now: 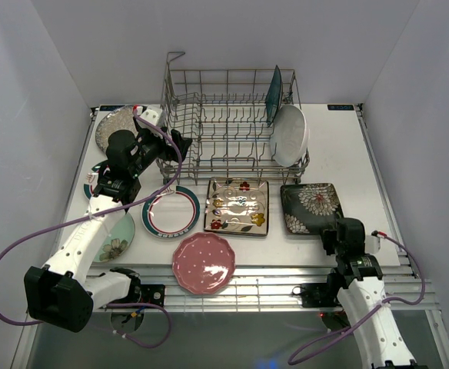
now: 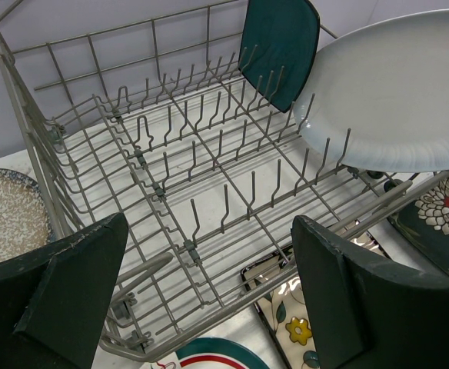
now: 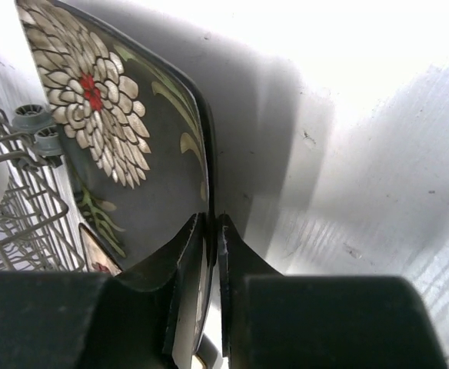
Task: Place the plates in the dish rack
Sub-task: Pick up the plate from the corner of the board.
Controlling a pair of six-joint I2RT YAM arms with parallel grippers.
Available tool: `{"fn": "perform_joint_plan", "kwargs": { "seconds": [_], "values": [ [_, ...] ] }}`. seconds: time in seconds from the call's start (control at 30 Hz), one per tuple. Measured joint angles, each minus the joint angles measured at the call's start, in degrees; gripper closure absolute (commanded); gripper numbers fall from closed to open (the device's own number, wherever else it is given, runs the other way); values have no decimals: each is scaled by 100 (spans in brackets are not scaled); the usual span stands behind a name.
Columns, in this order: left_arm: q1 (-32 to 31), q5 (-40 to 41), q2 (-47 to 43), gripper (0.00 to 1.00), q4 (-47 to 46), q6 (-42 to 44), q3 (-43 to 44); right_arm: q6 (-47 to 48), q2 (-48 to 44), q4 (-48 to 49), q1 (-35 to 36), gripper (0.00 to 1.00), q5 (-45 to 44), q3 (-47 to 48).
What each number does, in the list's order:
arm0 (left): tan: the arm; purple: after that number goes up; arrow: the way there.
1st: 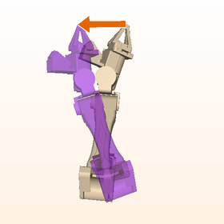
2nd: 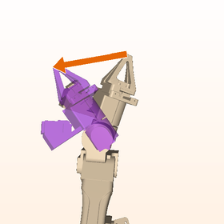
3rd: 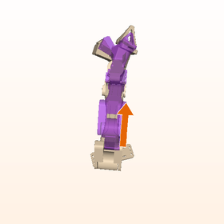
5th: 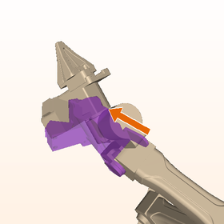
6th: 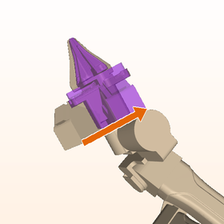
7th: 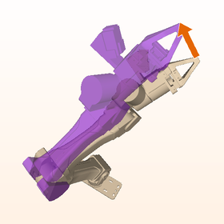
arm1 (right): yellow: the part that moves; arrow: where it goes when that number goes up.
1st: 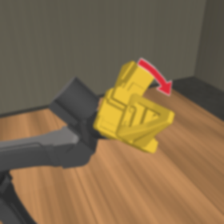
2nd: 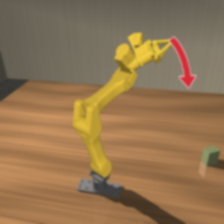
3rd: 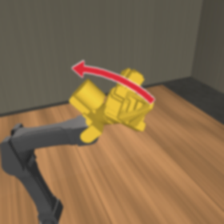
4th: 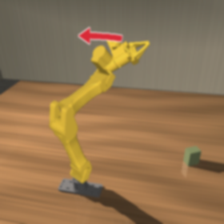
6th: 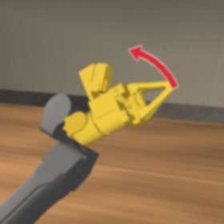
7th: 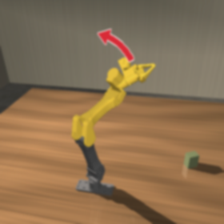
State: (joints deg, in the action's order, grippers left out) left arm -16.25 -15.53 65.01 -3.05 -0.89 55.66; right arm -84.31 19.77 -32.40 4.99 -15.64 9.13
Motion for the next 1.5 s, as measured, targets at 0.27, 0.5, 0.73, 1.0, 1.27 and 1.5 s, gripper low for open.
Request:
{"fn": "perform_joint_plan", "kwargs": {
  "seconds": [0.27,0.5,0.73,1.0,1.27,1.5],
  "values": [
    [0,0,-2,2,2,2,0,105,-101,-826,0,92,-334,754],
    [0,0,-2,2,2,2,0,356,-109,-1412,0,92,-636,1132],
    [0,-2,-11,2,2,2,0,592,-127,-1685,0,92,-778,1440],
    [0,-2,-33,2,2,4,0,942,-127,-2070,0,92,-1003,1910],
    [0,-9,-33,2,2,7,0,1541,323,-2238,0,92,-1434,2986],
    [0,-15,-35,2,2,7,0,1971,601,-2286,0,92,-1759,3589]
  ]
}}
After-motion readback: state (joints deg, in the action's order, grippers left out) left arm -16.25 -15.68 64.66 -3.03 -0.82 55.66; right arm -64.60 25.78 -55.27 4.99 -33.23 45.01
